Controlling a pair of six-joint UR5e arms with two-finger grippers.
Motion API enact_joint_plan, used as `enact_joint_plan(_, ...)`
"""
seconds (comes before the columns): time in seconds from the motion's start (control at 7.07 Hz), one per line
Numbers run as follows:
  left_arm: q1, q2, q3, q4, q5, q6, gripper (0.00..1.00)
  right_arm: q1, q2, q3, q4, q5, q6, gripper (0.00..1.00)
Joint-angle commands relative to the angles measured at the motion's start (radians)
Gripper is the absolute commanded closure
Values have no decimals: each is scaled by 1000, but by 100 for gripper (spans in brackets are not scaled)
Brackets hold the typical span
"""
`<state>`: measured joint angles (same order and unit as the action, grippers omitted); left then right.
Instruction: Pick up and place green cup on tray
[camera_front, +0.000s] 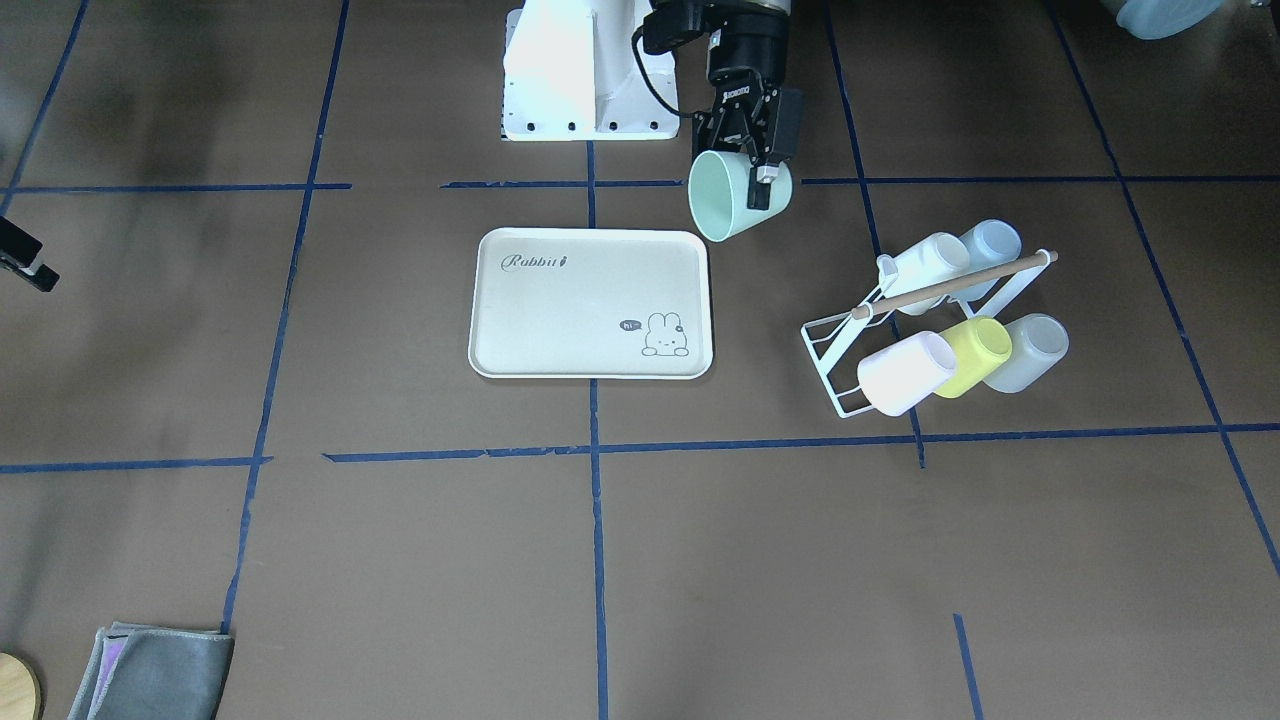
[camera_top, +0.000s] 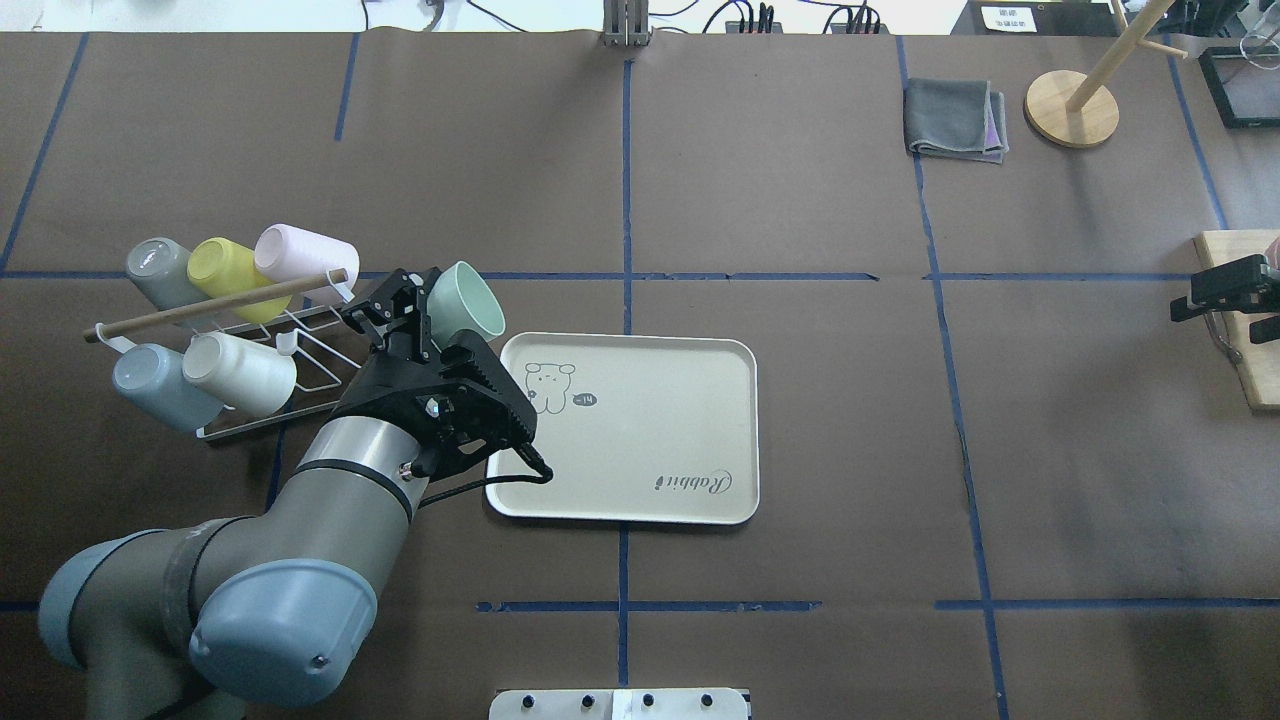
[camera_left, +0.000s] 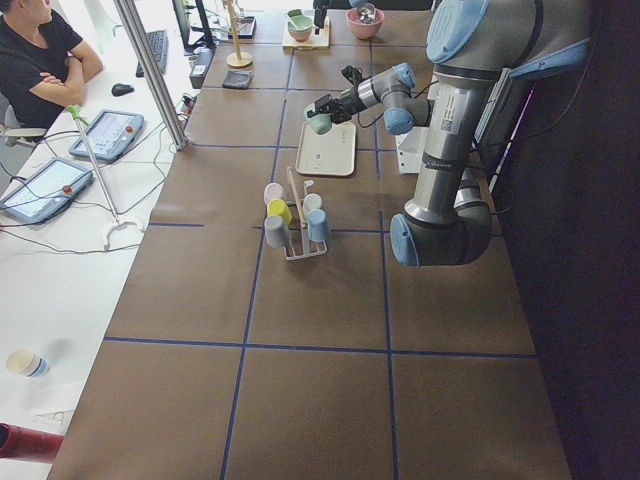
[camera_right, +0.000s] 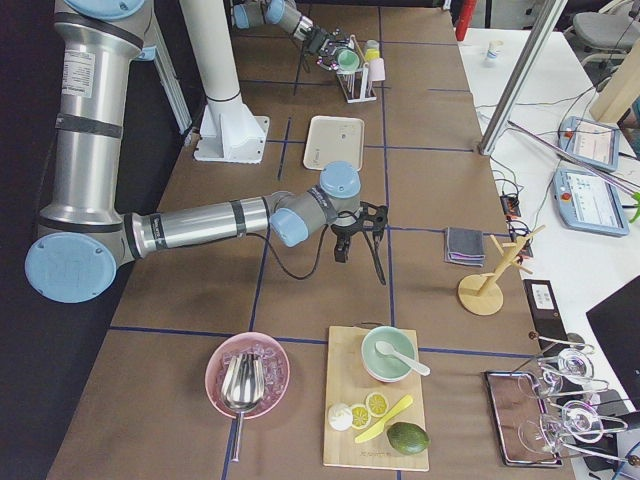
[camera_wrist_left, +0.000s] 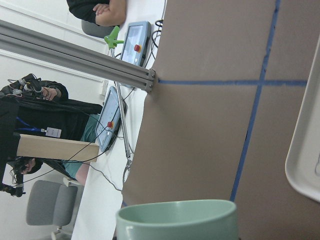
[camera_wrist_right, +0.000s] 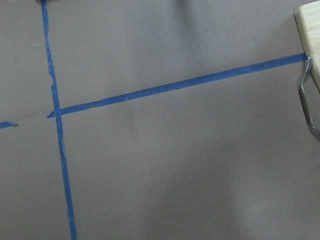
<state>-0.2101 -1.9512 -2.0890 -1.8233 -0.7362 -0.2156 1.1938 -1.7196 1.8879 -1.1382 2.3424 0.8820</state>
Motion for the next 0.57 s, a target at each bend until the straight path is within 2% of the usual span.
enact_joint_plan(0.0,6,-5,133,-299,-6,-226,39,1,2,0,0,0,0,1)
enact_joint_plan(0.14,11,-12,168,-391,-6,-326,39,1,2,-1,0,0,-2,1)
enact_joint_plan(0.28,11,-37,216,-450,-5,-393,45,1,2,-1,0,0,-2,1)
enact_joint_plan(0.42,12,-52,263,-485,0,-475,40,1,2,-1,0,0,-2,1)
